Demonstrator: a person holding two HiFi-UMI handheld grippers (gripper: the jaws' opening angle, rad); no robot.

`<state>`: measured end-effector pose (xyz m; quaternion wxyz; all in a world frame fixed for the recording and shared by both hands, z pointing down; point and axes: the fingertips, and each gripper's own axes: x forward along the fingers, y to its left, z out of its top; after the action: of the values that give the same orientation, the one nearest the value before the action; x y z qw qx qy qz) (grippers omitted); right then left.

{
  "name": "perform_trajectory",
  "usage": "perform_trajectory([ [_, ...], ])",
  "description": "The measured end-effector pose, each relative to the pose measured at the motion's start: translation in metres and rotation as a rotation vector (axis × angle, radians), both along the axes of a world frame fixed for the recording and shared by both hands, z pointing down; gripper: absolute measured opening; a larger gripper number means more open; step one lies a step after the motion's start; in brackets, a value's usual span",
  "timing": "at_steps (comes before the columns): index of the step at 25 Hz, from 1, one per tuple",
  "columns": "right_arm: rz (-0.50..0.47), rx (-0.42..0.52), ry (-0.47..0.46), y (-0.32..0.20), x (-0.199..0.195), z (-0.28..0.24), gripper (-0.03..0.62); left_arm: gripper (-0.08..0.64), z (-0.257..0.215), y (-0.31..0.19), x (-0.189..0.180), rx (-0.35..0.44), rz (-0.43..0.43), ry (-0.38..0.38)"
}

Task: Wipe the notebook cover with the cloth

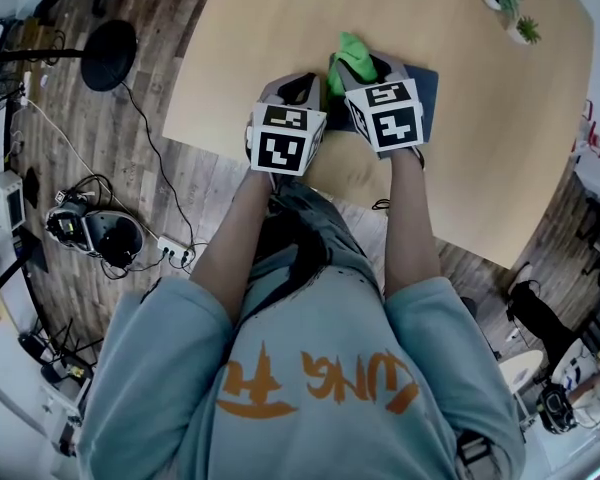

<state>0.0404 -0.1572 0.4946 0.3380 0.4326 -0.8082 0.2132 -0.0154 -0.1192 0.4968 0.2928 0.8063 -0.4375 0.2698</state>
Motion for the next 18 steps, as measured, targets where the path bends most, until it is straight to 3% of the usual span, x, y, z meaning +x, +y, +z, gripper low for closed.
perform_trajectory([
  [18,0.063,-0.004,0.024,0.007,0.045,0.001,0.140,0.018,0.006,0.013,0.012,-0.017,0.036,0.010],
])
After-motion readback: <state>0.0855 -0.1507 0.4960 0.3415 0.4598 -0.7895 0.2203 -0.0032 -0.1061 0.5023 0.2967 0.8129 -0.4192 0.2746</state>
